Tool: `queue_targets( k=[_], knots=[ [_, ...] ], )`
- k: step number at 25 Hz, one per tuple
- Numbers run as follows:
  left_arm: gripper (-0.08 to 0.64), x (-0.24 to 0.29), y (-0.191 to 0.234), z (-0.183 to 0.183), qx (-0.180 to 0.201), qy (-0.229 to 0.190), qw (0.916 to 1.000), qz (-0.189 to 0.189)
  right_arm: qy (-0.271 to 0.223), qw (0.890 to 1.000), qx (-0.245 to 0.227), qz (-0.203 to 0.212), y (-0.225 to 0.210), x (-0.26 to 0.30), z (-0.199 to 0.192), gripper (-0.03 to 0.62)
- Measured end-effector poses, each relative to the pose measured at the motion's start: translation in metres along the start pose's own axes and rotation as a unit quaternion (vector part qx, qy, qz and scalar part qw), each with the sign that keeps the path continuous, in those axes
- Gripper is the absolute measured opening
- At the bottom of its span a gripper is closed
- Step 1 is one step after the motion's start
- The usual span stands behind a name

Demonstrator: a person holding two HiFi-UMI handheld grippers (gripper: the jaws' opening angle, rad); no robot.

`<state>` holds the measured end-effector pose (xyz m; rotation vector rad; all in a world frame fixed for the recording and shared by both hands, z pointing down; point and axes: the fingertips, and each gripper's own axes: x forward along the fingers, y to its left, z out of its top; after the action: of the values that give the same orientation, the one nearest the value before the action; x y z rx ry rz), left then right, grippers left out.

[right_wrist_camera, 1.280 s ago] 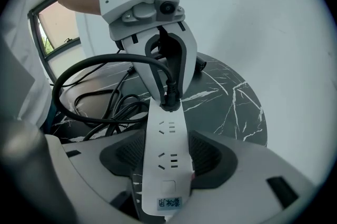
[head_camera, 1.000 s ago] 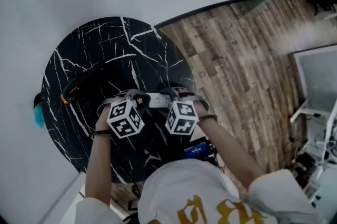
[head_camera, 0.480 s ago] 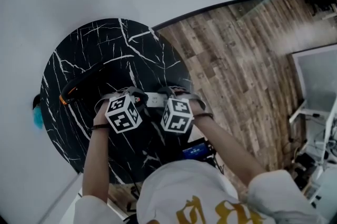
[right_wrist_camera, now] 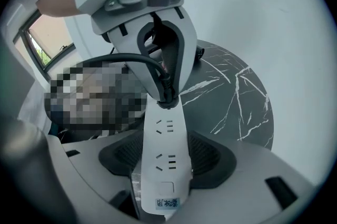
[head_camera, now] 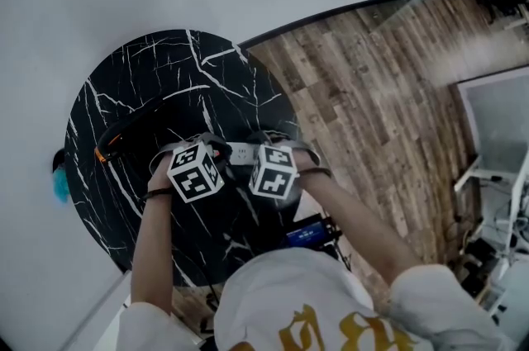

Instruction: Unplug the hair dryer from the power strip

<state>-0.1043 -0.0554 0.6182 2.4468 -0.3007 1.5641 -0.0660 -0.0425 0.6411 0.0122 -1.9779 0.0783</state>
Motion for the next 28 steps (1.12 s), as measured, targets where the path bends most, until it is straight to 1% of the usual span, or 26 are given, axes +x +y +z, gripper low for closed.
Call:
queue_targets(
  k=[2, 4, 5, 6, 8, 9, 10, 11, 13, 15, 16, 17, 20, 21, 22, 23, 25, 26, 27, 28],
  knots=[
    [0.058, 0.000, 0.000, 0.000, -0.014, 0.003, 0.9995, -0.028, 0.001, 1.000, -0.018, -0.008, 0.000, 0.000, 0.000, 0.255],
    [0.060, -0.002, 0.001, 0.002, -0.025, 0.002, 0.9988, -0.043, 0.001, 1.000, -0.023, -0.016, 0.000, 0.001, -0.001, 0.255],
    [0.060, -0.002, 0.001, 0.002, -0.026, 0.000, 0.9990, -0.037, 0.001, 1.000, -0.016, -0.015, -0.001, 0.001, -0.002, 0.256],
    [0.060, -0.002, 0.001, 0.003, -0.022, -0.001, 0.9995, -0.024, 0.001, 1.000, -0.006, -0.011, -0.001, 0.001, -0.002, 0.256],
    [0.057, -0.002, -0.001, 0.002, -0.007, 0.004, 0.9999, 0.012, 0.005, 1.000, 0.022, 0.013, 0.000, 0.002, -0.001, 0.260],
    [0.055, -0.002, -0.002, 0.001, -0.002, 0.009, 0.9997, 0.024, 0.008, 0.999, 0.036, 0.027, 0.001, 0.003, 0.000, 0.264],
    [0.054, -0.002, -0.003, -0.001, -0.002, 0.014, 0.9995, 0.027, 0.009, 0.998, 0.043, 0.038, 0.002, 0.003, 0.001, 0.268],
    [0.054, -0.002, -0.004, -0.002, -0.008, 0.017, 0.9996, 0.020, 0.010, 0.998, 0.041, 0.040, 0.003, 0.003, 0.002, 0.268],
    [0.054, -0.002, -0.005, -0.004, -0.038, 0.016, 0.9990, -0.014, 0.008, 0.999, 0.022, 0.023, 0.006, 0.005, 0.001, 0.268],
    [0.063, -0.002, -0.005, -0.003, -0.066, 0.008, 0.9965, -0.051, 0.007, 1.000, 0.007, 0.005, 0.008, 0.008, -0.002, 0.268],
    [0.064, -0.003, -0.005, -0.002, -0.071, 0.005, 0.9958, -0.058, 0.008, 1.000, 0.005, 0.002, 0.008, 0.009, -0.003, 0.268],
    [0.064, -0.004, -0.005, -0.001, -0.068, 0.002, 0.9962, -0.054, 0.009, 1.000, 0.007, 0.003, 0.007, 0.009, -0.003, 0.268],
    [0.054, -0.004, -0.006, -0.003, -0.022, 0.011, 0.9997, 0.000, 0.011, 1.000, 0.019, 0.012, 0.007, 0.009, -0.001, 0.268],
    [0.054, -0.004, -0.007, -0.004, -0.013, 0.016, 0.9997, 0.010, 0.014, 1.000, 0.021, 0.015, 0.008, 0.009, -0.001, 0.268],
    [0.052, -0.004, -0.007, -0.005, -0.015, 0.020, 0.9997, 0.008, 0.017, 1.000, 0.020, 0.016, 0.008, 0.009, 0.001, 0.268],
    [0.052, -0.004, -0.007, -0.007, -0.024, 0.023, 0.9994, -0.008, 0.017, 1.000, 0.014, 0.015, 0.009, 0.009, 0.003, 0.268],
    [0.057, -0.006, -0.008, -0.010, -0.046, 0.027, 0.9970, -0.056, 0.010, 1.000, 0.003, 0.008, 0.012, 0.011, 0.004, 0.268],
    [0.061, -0.007, -0.008, -0.010, -0.051, 0.028, 0.9957, -0.072, 0.007, 1.000, 0.003, 0.005, 0.013, 0.012, 0.003, 0.268],
    [0.063, -0.008, -0.007, -0.009, -0.051, 0.027, 0.9955, -0.075, 0.005, 1.000, 0.004, 0.005, 0.013, 0.012, 0.002, 0.268],
    [0.063, -0.008, -0.007, -0.008, -0.047, 0.026, 0.9965, -0.064, 0.005, 1.000, 0.006, 0.007, 0.012, 0.012, 0.002, 0.268]
  ],
)
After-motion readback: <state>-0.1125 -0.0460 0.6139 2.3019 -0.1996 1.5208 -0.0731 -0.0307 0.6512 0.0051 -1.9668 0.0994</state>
